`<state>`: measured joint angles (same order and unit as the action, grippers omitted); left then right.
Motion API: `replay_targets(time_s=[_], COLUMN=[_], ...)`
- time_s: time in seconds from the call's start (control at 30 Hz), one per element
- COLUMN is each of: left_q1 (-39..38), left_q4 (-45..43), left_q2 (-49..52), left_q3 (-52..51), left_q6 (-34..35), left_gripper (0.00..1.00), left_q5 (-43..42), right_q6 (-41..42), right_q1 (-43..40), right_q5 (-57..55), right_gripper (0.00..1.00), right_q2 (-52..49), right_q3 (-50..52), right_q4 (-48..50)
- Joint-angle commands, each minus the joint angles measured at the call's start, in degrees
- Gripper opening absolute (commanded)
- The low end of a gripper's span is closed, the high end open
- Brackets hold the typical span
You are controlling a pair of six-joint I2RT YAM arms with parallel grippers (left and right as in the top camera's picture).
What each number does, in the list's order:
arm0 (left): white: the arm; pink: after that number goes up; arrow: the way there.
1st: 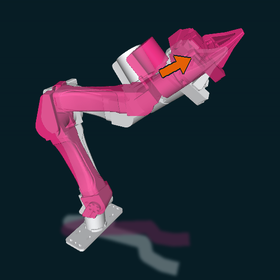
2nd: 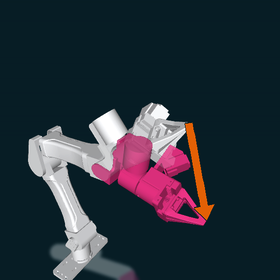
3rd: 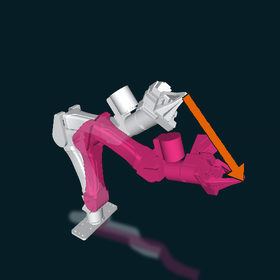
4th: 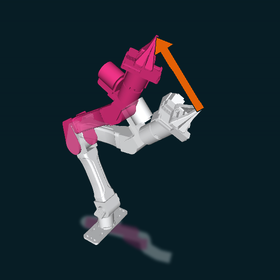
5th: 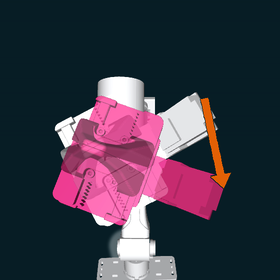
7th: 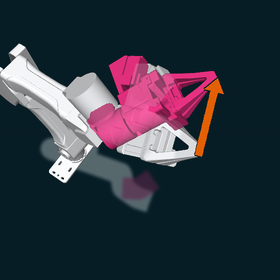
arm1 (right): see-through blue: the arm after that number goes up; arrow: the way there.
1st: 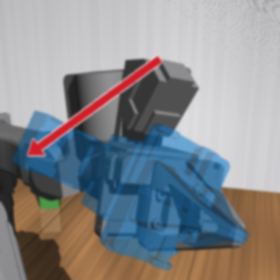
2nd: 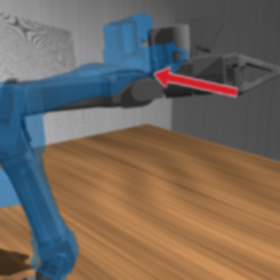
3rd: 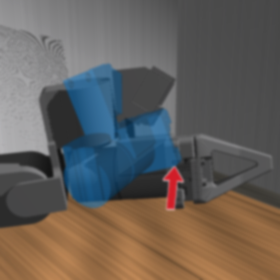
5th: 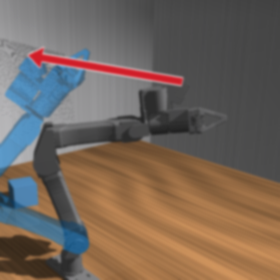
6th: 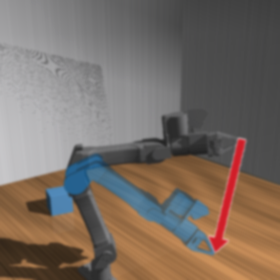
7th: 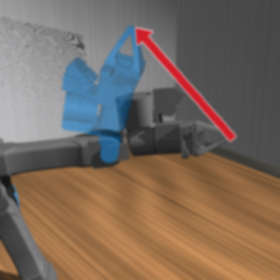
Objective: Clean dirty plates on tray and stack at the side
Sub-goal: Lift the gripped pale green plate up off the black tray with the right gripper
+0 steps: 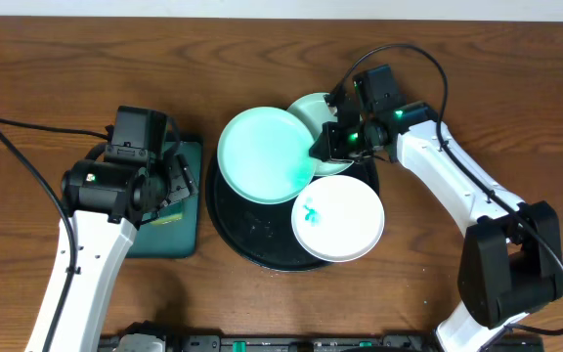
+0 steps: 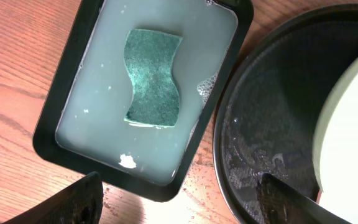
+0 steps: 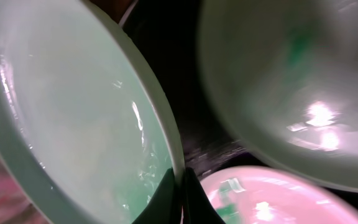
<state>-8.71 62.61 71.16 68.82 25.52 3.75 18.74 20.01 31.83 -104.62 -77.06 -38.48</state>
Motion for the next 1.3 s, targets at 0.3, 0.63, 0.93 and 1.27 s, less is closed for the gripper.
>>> replay_targets(time_s=[0.3,0.63,0.93,1.27], left_q1=[-0.09,3.04,5.84,10.49], left_q4=[-1.4,-1.38,-2.1,-5.09], left_q2=[0.17,1.53,1.95,1.95], left_q3=[-0.24,-0.24,-0.24,-0.24], left_q6=[0.28,0.28,0.79,2.71], left_gripper=[0.8,0.8,0.8,0.8], left_q5=[1.64,3.08,3.08,2.84], right_q6=[-7.34,-13.29,-25.2,-37.27], right_q1=[9.73,25.57,37.24,45.83], right_q5=[-31.23,-65.9,-91.49,-109.26], right_gripper=[0.01,0.01,0.01,0.01], right_q2=[8.94,13.22,13.22,13.22], right_q3=[-0.15,-0.15,-0.15,-0.13], right_q4=[-1.07,-1.11,3.39,8.41])
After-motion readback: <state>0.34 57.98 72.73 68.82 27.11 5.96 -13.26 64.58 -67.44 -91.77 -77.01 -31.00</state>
